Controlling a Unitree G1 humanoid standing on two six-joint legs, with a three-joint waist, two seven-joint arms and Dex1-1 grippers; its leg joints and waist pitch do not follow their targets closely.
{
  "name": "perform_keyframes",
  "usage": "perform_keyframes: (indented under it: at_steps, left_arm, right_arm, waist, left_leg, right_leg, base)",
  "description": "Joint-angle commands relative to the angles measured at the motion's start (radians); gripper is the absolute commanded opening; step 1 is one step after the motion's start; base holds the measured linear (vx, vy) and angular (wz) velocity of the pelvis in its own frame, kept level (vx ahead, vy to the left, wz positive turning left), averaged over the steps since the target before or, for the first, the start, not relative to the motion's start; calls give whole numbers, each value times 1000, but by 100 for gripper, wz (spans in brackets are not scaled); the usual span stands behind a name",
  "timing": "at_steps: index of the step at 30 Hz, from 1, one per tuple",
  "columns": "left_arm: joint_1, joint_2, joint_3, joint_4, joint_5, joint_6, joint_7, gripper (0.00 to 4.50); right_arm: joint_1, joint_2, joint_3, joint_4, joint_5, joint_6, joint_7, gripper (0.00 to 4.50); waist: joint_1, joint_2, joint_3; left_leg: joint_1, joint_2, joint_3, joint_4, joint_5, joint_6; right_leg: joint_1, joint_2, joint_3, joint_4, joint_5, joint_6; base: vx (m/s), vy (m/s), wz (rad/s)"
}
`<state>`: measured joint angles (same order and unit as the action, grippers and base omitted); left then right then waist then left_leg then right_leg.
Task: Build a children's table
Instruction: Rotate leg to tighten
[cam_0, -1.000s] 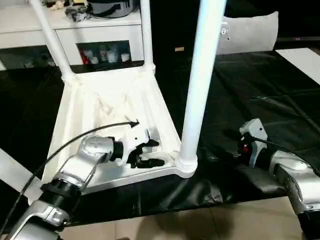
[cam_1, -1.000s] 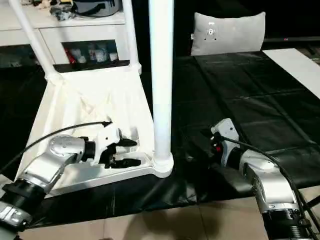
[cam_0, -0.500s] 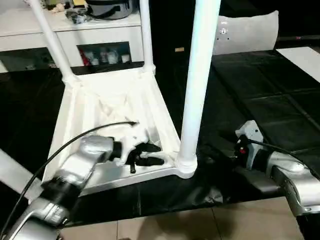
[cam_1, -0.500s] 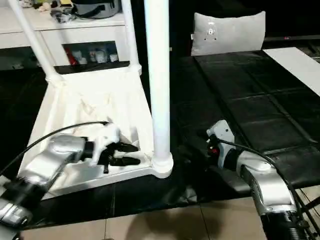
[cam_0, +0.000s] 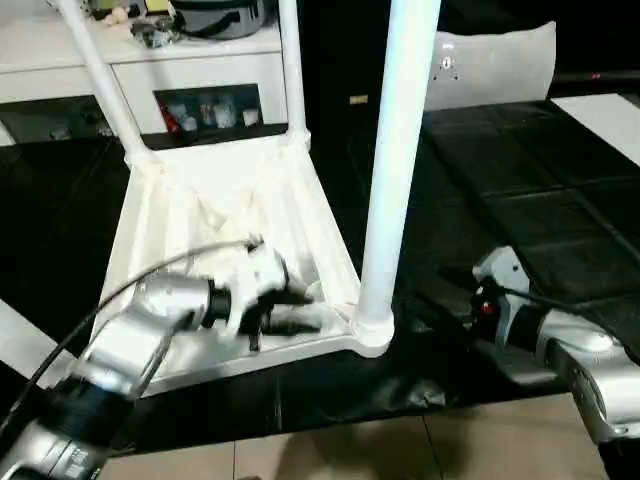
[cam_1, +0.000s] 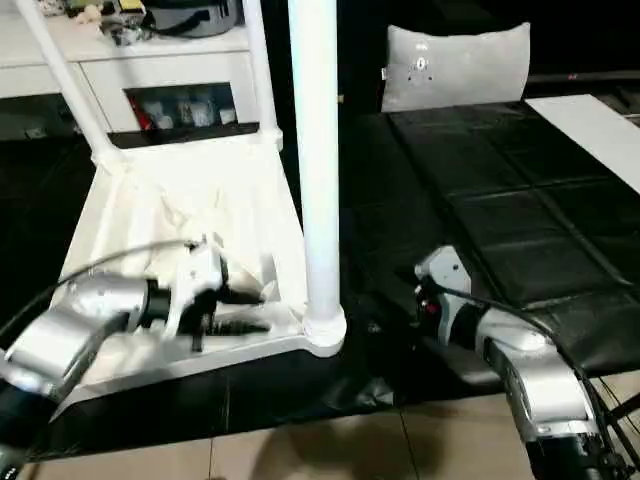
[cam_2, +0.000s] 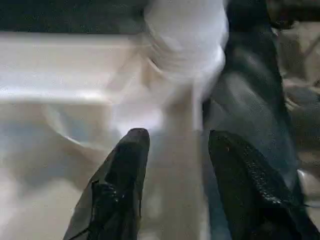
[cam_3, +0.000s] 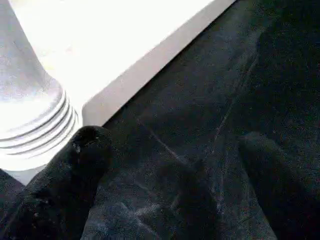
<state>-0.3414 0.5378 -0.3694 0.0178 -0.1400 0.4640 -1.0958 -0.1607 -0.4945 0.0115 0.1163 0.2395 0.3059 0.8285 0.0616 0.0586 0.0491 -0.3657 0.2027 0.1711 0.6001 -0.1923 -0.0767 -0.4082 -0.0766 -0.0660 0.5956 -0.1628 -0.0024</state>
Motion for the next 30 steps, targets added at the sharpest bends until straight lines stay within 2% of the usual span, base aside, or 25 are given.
perform_keyframes:
  at_steps: [1,2,4,7,9,13,15,17,20,22,29,30]
  left_arm:
    - [-3,5,-6,-18,14,33,19,234]
    - [-4,1,-5,-13,18,35,30,234]
    - [-9,-13,4,5,36,24,64,200]
    - [-8,-22,7,2,39,25,78,196]
    - [-7,-26,10,-1,39,20,86,159]
    - [-4,-31,14,7,40,-8,103,151]
    - [0,-28,11,9,46,-18,101,119]
    - [3,-26,10,9,48,-22,99,112]
    - [4,-26,11,14,50,-34,101,75]
    - [-3,-43,13,89,76,-162,127,56]
    - [-32,-56,18,198,102,-247,150,13]
    - [-52,-71,29,244,109,-268,180,2]
  right_arm:
    - [-3,-2,12,-39,-2,15,-3,450]
    - [-3,-2,12,-40,-2,16,-3,450]
    - [-3,-1,11,-41,-1,15,-5,450]
    - [1,1,13,-43,-2,14,-7,450]
    - [0,2,15,-41,-4,12,-9,450]
    - [-3,4,18,-36,-6,9,-9,450]
    - [-5,5,18,-36,-7,12,-10,450]
    - [-6,6,19,-36,-7,13,-10,450]
    - [-8,7,18,-36,-6,13,-12,450]
    - [-2,11,20,-41,-3,13,-16,450]
    - [-3,16,20,-38,-1,12,-20,450]
    - [-7,18,14,-34,0,10,-25,450]
  waist:
    - [4,-9,-60]
    - [4,-7,-59]
    - [2,-10,-56]
    - [4,-10,-56]
    - [4,-12,-57]
    - [5,-12,-59]
    - [4,-12,-58]
    - [4,-10,-58]
    - [3,-9,-57]
    - [2,-11,-55]
    - [0,-11,-54]
    - [1,-11,-55]
  left_leg:
    - [5,16,-4,-77,-240,34]
    - [4,16,-4,-77,-241,34]
    - [5,15,-4,-78,-260,34]
    - [6,13,-5,-77,-269,32]
    - [4,13,-5,-78,-261,34]
    - [3,14,-5,-76,-243,39]
    - [2,14,-6,-77,-250,39]
    - [3,14,-6,-77,-254,38]
    - [4,13,-6,-77,-268,35]
    - [4,10,-5,-76,-279,38]
    - [8,10,-7,-77,-307,28]
    - [8,10,-8,-78,-306,27]
  right_leg:
    - [47,-51,36,-80,-384,-165]
    - [47,-50,36,-80,-378,-168]
    - [47,-49,33,-84,-405,-159]
    - [46,-52,32,-90,-450,-141]
    - [46,-51,33,-90,-443,-139]
    - [46,-51,34,-86,-414,-145]
    - [46,-50,32,-86,-414,-147]
    - [46,-51,33,-87,-420,-145]
    - [45,-51,32,-90,-440,-139]
    - [43,-50,30,-98,-471,-121]
    - [39,-50,28,-101,-515,-99]
    - [40,-52,28,-101,-517,-98]
  base:
    - [0,0,0]
    - [0,0,0]
    - [0,0,0]
    - [0,0,0]
    - [0,0,0]
    - [0,0,0]
    - [0,0,0]
    - [0,0,0]
    - [0,0,0]
    - [0,0,0]
    - [0,0,0]
    - [0,0,0]
